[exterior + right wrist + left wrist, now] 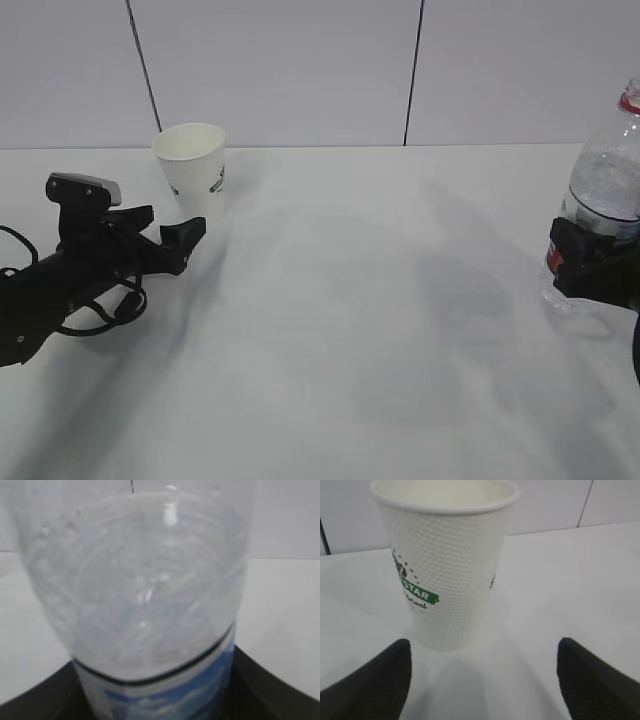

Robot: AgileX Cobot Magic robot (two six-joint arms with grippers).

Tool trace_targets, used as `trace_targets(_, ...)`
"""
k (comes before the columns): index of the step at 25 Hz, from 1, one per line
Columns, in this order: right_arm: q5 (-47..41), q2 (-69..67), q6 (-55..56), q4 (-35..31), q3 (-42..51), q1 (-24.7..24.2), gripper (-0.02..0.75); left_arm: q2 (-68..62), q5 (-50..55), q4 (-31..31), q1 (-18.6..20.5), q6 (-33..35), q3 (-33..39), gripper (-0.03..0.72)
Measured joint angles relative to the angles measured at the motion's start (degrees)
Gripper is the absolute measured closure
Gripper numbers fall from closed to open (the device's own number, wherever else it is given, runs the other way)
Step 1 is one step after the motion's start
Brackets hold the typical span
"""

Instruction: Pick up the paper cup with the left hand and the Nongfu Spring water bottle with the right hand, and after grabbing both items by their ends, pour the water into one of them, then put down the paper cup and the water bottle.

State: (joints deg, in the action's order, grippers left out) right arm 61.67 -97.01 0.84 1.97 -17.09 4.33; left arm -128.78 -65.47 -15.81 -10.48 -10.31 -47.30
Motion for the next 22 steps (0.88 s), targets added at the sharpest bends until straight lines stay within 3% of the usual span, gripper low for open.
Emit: trace_targets(22, 0.0, 0.0, -0.84, 0.1, 0.0, 0.0, 0.286, -5.1, -0.1, 0.47, 0.1, 2.89, -9.93, 0.002)
